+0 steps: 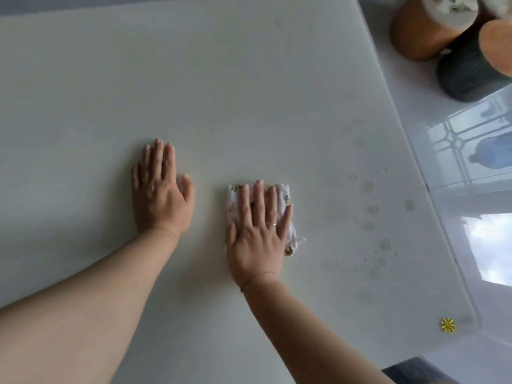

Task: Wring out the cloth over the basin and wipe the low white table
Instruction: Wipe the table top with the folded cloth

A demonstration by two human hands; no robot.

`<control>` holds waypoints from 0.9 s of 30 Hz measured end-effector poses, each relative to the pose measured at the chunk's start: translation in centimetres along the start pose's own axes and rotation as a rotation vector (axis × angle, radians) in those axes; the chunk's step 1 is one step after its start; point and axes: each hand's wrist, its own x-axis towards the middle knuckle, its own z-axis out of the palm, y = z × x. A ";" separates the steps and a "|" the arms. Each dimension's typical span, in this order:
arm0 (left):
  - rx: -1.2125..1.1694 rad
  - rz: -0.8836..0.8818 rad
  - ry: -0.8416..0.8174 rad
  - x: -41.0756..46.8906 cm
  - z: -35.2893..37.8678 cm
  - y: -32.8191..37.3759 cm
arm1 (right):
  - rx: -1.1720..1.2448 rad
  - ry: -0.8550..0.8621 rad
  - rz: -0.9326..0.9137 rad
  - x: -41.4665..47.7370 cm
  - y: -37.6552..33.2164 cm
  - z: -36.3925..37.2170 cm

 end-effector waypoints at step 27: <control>0.004 0.026 -0.183 -21.0 -1.3 5.3 | -0.115 -0.110 0.079 -7.7 13.6 -2.5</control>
